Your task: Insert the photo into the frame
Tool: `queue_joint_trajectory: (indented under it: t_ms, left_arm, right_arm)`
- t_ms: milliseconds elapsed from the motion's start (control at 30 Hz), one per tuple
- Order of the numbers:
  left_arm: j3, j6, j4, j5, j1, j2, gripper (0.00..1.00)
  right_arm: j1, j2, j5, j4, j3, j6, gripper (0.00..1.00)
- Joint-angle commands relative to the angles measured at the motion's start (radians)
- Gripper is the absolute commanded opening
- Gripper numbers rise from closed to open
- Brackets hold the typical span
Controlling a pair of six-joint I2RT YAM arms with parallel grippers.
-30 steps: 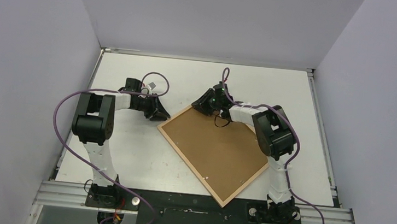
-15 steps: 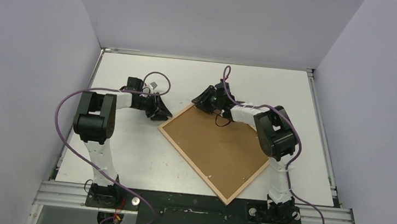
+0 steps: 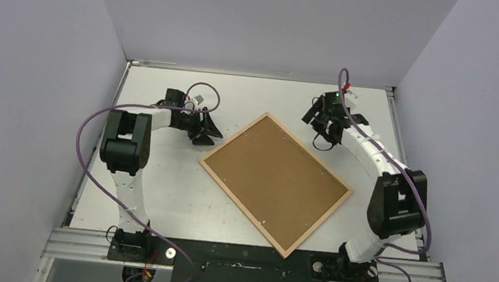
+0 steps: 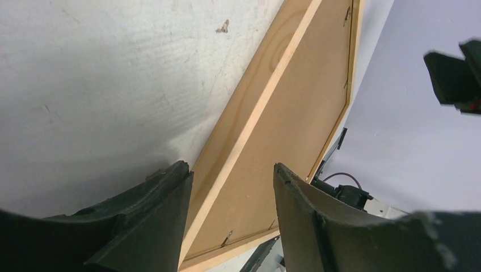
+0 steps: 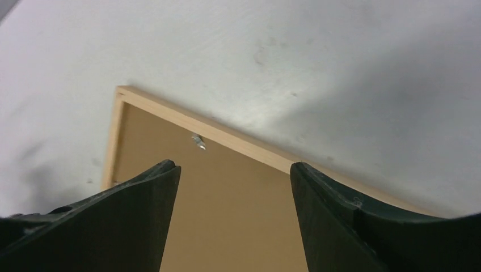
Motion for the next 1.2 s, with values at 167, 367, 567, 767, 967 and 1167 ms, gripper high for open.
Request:
queue_joint_trajectory:
  t_ms: [167, 367, 567, 767, 967, 1167]
  left_arm:
    - [0.187, 0.102, -0.073, -0.024, -0.035, 0.106, 0.56]
    - [0.171, 0.092, -0.056, -0.028, -0.045, 0.116, 0.56]
    - [0.165, 0.085, -0.059, -0.021, -0.049, 0.115, 0.56]
    - [0.154, 0.083, -0.082, -0.002, -0.053, 0.123, 0.52]
    - [0.134, 0.087, -0.110, 0.032, -0.051, 0.110, 0.44]
    - [0.012, 0.009, -0.014, 0.118, -0.043, 0.061, 0.42]
  right_arm:
    - [-0.035, -0.345, 0.456, -0.557, -0.149, -0.057, 0.90]
    - [-0.205, -0.437, 0.296, -0.581, -0.290, -0.022, 0.95]
    - [-0.306, -0.512, 0.034, -0.404, -0.492, 0.063, 0.95]
    - [-0.347, -0.534, -0.104, -0.231, -0.659, 0.162, 0.93]
    - [-0.355, -0.489, -0.170, -0.104, -0.667, 0.159, 0.91]
    - [-0.354, -0.319, -0.250, 0.016, -0.575, 0.102, 0.89]
